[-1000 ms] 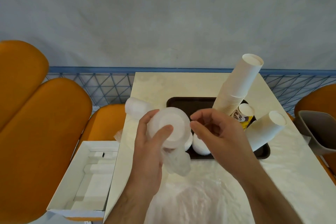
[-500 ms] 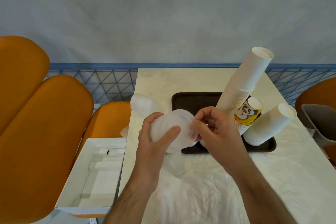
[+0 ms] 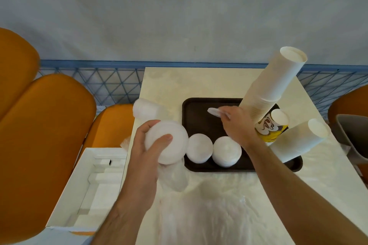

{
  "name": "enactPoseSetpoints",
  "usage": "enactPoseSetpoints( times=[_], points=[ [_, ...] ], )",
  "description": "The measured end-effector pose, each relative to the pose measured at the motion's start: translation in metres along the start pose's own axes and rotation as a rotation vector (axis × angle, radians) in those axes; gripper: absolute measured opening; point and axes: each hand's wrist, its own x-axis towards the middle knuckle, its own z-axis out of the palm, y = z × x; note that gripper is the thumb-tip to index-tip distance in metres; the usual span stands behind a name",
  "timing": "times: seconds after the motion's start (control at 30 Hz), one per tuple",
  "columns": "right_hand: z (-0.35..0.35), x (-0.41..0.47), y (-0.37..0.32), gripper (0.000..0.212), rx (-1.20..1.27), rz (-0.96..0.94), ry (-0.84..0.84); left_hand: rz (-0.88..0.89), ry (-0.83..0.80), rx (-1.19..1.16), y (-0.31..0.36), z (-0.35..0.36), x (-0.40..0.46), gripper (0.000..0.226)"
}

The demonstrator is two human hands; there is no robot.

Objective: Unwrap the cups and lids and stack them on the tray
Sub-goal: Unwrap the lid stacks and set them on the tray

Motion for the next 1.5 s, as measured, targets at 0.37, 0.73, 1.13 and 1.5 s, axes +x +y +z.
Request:
enactPoseSetpoints(
  times=[0.37, 0.73, 1.13, 1.5],
  points=[
    [0.042, 0.065, 0.030, 0.031, -0.626, 0.083, -0.582, -0.031, 0.028, -0.034, -0.008, 0.015, 0.015, 0.040],
    [-0.018, 0.067, -0.013, 0.020, -0.071, 0.057, -0.387, -0.011, -0.023, 0.013, -0.009, 0.015, 0.022, 0.056],
    [-0.071, -0.072, -0.112, 0.009, 0.400, -0.184, -0.100, 0.080, -0.098, 0.183, -0.007, 0.010, 0.007, 0.047],
    [-0.063, -0.089, -0.117, 0.021, 0.356, -0.151, -0.049, 0.098, -0.149, 0.233, -0.005, 0.005, -0.002, 0.054]
  ],
)
